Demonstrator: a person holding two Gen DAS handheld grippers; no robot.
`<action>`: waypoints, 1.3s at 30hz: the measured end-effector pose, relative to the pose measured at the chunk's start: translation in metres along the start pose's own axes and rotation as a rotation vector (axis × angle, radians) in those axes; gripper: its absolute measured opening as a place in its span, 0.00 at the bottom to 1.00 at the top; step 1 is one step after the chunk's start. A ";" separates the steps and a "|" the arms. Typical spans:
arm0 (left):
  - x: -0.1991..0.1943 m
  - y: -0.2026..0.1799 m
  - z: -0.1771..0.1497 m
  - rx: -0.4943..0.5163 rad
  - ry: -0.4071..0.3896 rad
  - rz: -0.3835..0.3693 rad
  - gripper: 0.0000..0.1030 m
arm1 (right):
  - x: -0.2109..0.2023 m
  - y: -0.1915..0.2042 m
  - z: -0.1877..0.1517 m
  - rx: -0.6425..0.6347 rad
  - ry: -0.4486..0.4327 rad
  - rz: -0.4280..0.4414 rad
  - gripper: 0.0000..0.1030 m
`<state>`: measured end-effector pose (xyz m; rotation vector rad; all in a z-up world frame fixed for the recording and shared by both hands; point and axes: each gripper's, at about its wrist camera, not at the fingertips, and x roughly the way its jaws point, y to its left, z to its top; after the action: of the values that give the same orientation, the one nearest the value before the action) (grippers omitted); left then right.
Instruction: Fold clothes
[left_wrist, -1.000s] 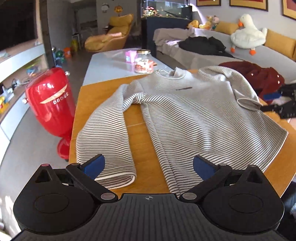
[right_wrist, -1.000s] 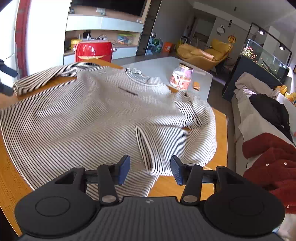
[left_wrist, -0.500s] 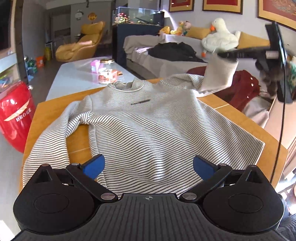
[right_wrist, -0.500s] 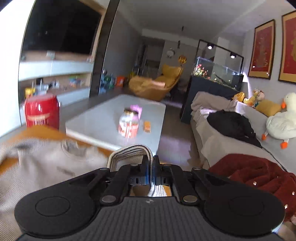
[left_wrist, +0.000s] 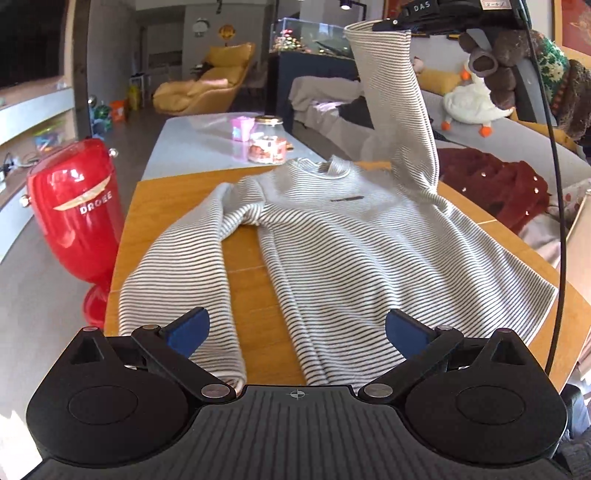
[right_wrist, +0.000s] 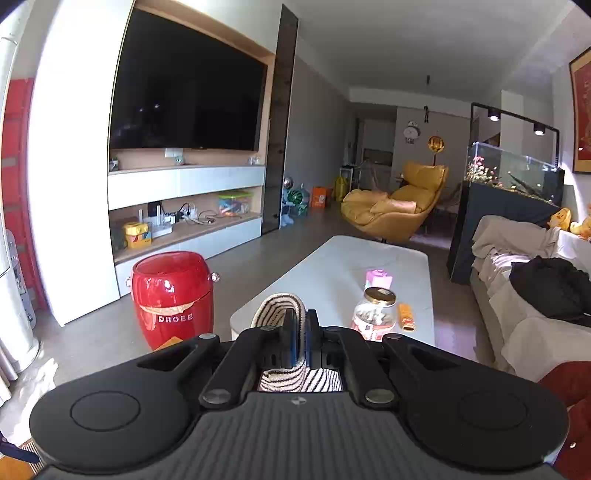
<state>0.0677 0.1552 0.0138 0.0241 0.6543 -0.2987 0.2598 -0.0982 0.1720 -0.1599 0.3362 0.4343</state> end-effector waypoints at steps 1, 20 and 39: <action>-0.002 0.004 -0.002 0.005 0.004 0.014 1.00 | 0.008 0.010 -0.003 -0.007 0.015 0.004 0.04; -0.028 0.034 -0.030 0.218 0.066 0.189 0.82 | 0.015 0.047 -0.099 0.159 0.199 0.284 0.95; -0.001 0.050 0.036 0.014 -0.007 0.160 0.10 | -0.027 0.061 -0.210 0.217 0.355 0.287 1.00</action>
<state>0.1023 0.1988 0.0396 0.0881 0.6390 -0.1494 0.1499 -0.1005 -0.0195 0.0264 0.7576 0.6510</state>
